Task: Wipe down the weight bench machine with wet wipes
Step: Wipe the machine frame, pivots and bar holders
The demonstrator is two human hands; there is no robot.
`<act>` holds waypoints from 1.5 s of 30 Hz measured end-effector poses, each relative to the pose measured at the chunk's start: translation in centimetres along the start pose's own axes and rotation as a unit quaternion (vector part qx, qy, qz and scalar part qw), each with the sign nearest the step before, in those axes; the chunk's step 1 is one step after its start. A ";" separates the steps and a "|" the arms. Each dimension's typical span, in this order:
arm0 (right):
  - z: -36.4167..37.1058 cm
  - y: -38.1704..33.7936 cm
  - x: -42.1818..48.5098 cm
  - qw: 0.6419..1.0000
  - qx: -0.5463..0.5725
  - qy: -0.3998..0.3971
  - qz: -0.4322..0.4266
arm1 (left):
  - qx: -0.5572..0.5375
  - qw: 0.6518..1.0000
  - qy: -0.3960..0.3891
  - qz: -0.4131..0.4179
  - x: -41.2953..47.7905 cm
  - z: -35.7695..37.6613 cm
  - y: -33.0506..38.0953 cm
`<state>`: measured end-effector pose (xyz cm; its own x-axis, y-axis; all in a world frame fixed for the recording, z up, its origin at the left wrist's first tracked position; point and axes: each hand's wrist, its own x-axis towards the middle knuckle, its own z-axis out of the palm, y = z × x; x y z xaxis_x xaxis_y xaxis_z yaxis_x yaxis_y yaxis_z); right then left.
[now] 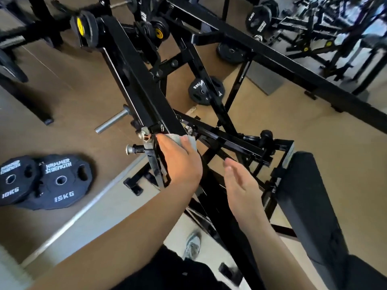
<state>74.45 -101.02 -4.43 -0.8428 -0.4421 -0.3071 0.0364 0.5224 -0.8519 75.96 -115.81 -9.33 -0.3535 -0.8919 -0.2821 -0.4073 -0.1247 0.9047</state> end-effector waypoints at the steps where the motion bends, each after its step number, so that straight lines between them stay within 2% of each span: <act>1: -0.5 0.6 -0.6 1.000 -0.015 0.006 0.005 | 0.011 1.000 -0.014 0.009 -0.9 0.0 -0.6; 5: -2.4 2.8 -2.6 0.999 -0.024 0.020 0.036 | 0.021 0.990 -0.120 0.070 -10.9 -0.6 -3.4; 8: -4.2 4.2 -3.9 0.998 -0.049 -0.017 0.044 | -0.007 0.983 -0.176 0.061 -17.2 -0.2 -5.3; 11: -6.4 6.1 -5.6 0.995 -0.072 -0.054 0.036 | -0.003 0.992 -0.126 0.011 -16.0 1.0 -5.2; 15: -9.9 9.6 -7.8 0.990 -0.096 -0.098 0.019 | 0.004 0.997 -0.028 0.067 -12.9 1.7 -4.2; 17: -11.5 11.0 -8.8 0.989 -0.088 -0.117 0.011 | 0.002 0.997 -0.008 0.074 -13.6 2.3 -4.9; 21: -14.2 13.5 -10.1 0.987 -0.084 -0.140 -0.008 | 0.024 0.996 -0.039 0.076 -23.7 4.8 -9.9; 25: -15.4 15.5 -11.3 0.976 -0.114 -0.184 -0.022 | 0.009 0.989 -0.138 0.049 -37.6 5.7 -12.7; 27: -15.8 16.0 -12.1 0.975 -0.106 -0.196 -0.026 | 0.016 0.991 -0.123 0.057 -37.6 5.5 -12.7; 31: -15.7 17.0 -13.0 0.980 -0.079 -0.183 -0.012 | -0.007 0.997 -0.063 0.034 -29.6 5.0 -9.8; 33: -15.3 17.7 -13.5 0.984 -0.068 -0.165 -0.010 | 0.015 0.997 -0.071 0.036 -28.0 4.8 -8.4; 37: -15.2 18.6 -14.5 0.987 -0.041 -0.158 0.001 | -0.014 0.997 -0.053 0.056 -33.2 5.3 -10.1; 41: -15.7 18.7 -15.0 0.990 -0.025 -0.141 -0.006 | 0.016 0.992 -0.126 -0.003 -40.5 5.9 -12.8; 43: -16.0 18.6 -15.1 0.992 -0.017 -0.122 -0.005 | 0.020 0.993 -0.119 0.014 -38.8 5.9 -13.0; 45: -16.1 18.0 -15.0 0.994 -0.008 -0.106 -0.009 | 0.037 0.995 -0.077 0.056 -34.2 5.7 -11.8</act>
<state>79.12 -73.19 -8.35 -0.7107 -0.5949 -0.3754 0.0116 0.5237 -0.8518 88.10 -81.38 -12.18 -0.5221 -0.8207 -0.2320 -0.4175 0.0088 0.9086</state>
